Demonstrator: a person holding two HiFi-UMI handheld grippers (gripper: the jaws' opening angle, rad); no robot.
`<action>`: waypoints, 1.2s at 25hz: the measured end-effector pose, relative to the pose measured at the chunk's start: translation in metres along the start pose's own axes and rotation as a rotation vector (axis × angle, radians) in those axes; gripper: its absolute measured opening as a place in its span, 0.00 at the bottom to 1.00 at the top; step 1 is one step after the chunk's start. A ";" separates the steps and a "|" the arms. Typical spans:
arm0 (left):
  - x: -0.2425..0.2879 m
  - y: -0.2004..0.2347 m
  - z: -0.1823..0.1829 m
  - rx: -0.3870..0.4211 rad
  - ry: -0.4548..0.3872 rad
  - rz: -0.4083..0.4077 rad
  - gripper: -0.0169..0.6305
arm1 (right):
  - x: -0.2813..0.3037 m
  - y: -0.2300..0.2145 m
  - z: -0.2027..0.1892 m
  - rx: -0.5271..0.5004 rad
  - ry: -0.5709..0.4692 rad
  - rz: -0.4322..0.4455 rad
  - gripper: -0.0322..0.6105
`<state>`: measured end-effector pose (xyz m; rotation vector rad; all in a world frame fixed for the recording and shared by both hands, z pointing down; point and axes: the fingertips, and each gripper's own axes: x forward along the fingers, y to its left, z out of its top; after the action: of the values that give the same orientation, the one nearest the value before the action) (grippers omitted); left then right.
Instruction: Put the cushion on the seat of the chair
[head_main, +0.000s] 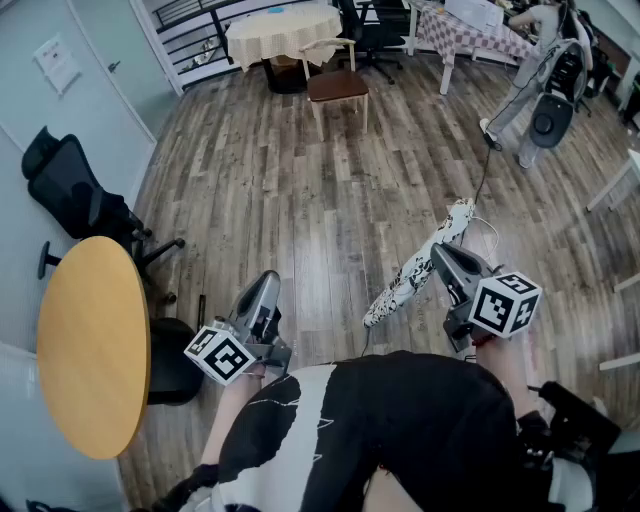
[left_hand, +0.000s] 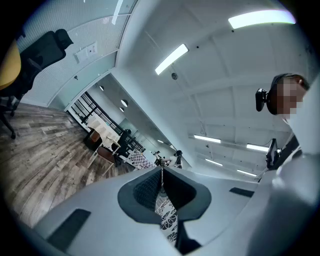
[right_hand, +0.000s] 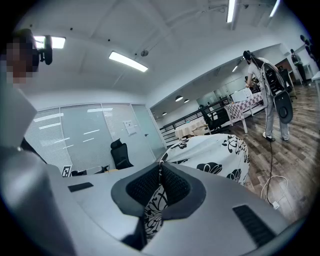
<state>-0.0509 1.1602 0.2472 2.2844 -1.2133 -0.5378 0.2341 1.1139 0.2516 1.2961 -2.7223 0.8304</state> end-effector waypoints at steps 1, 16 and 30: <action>0.000 0.000 -0.001 -0.001 -0.001 0.001 0.06 | 0.000 0.000 0.000 -0.008 0.004 -0.002 0.09; -0.001 0.017 0.018 0.000 0.009 -0.022 0.06 | 0.028 0.018 0.007 -0.018 -0.010 -0.008 0.09; -0.036 0.080 0.019 -0.039 0.046 0.021 0.06 | 0.086 0.040 -0.047 0.037 0.030 -0.035 0.09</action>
<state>-0.1323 1.1478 0.2835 2.2367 -1.1935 -0.4939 0.1396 1.0946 0.2934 1.3233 -2.6652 0.8945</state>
